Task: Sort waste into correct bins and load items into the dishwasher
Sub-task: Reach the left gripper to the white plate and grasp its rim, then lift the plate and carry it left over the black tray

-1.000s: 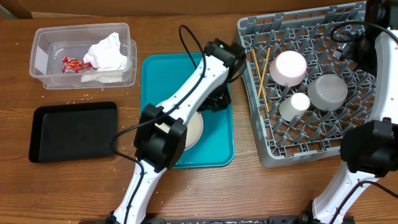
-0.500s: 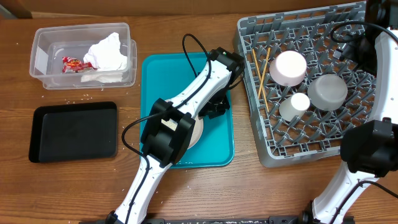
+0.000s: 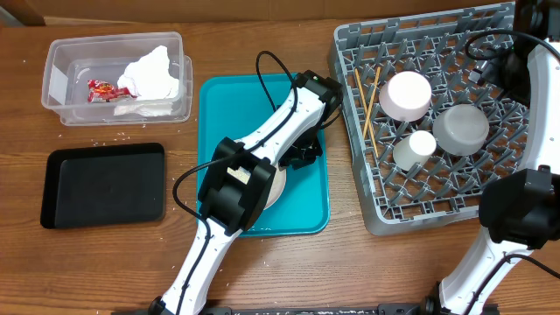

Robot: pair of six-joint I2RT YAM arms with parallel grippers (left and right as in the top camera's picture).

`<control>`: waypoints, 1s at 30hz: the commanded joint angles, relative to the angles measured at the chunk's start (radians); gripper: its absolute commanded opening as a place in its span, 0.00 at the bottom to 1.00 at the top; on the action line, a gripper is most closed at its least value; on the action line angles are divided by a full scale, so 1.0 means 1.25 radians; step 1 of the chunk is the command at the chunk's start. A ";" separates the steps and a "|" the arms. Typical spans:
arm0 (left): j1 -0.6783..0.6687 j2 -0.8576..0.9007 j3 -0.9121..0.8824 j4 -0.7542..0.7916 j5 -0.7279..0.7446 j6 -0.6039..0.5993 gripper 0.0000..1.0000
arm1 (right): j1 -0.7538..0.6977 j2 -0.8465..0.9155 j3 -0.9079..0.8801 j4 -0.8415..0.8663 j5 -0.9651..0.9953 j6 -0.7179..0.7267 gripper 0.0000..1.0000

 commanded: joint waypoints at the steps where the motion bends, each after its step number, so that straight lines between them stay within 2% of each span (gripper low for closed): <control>1: -0.004 0.010 -0.016 0.001 -0.013 -0.018 0.32 | -0.001 -0.033 0.021 0.004 0.002 0.004 1.00; 7: -0.005 0.010 -0.020 0.009 -0.013 -0.023 0.22 | -0.001 -0.033 0.021 0.004 0.002 0.004 1.00; 10: -0.005 0.010 -0.025 0.011 -0.012 -0.023 0.21 | -0.001 -0.033 0.021 0.004 0.002 0.004 1.00; 16: -0.005 0.010 -0.025 0.011 -0.013 -0.023 0.04 | -0.001 -0.033 0.021 0.004 0.002 0.004 1.00; 23: -0.005 0.009 -0.016 -0.025 -0.030 -0.023 0.04 | -0.001 -0.033 0.021 0.004 0.002 0.004 1.00; 29: -0.004 0.006 0.100 -0.130 -0.120 -0.021 0.04 | -0.001 -0.033 0.021 0.004 0.002 0.004 1.00; 30: -0.004 0.005 0.120 -0.130 -0.121 0.013 0.04 | -0.001 -0.033 0.021 0.004 0.002 0.004 1.00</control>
